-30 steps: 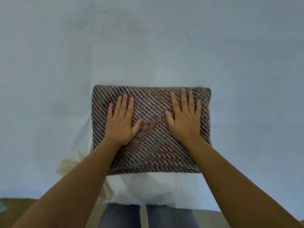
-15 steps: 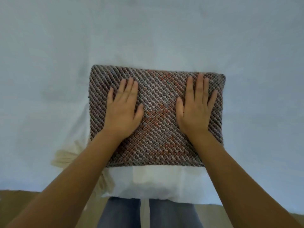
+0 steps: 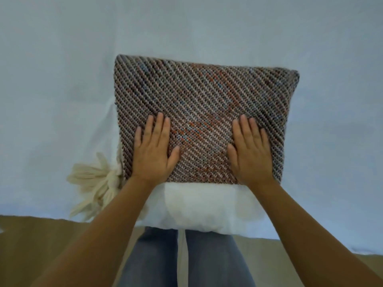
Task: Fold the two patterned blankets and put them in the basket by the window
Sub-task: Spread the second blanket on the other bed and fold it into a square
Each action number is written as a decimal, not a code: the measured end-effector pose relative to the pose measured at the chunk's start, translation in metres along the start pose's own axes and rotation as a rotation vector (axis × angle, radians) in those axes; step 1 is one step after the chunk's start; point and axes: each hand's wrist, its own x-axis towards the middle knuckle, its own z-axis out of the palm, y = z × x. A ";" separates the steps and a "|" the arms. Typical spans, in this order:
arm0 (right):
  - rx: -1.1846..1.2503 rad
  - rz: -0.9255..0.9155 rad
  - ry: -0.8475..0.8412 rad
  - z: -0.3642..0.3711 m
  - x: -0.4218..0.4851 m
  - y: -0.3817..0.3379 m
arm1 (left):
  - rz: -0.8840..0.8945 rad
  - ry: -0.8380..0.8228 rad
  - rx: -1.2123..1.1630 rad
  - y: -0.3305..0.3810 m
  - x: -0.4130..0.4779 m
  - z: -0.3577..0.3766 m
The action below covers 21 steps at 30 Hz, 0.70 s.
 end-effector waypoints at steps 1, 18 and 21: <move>0.003 0.010 -0.005 -0.001 -0.003 0.006 | -0.009 -0.005 -0.006 -0.005 -0.001 -0.002; 0.876 0.798 -0.047 -0.064 0.041 0.015 | -0.627 -0.192 -1.164 -0.042 0.035 -0.063; 0.887 0.789 0.023 -0.079 0.029 -0.002 | -0.708 -0.178 -1.234 -0.037 0.031 -0.077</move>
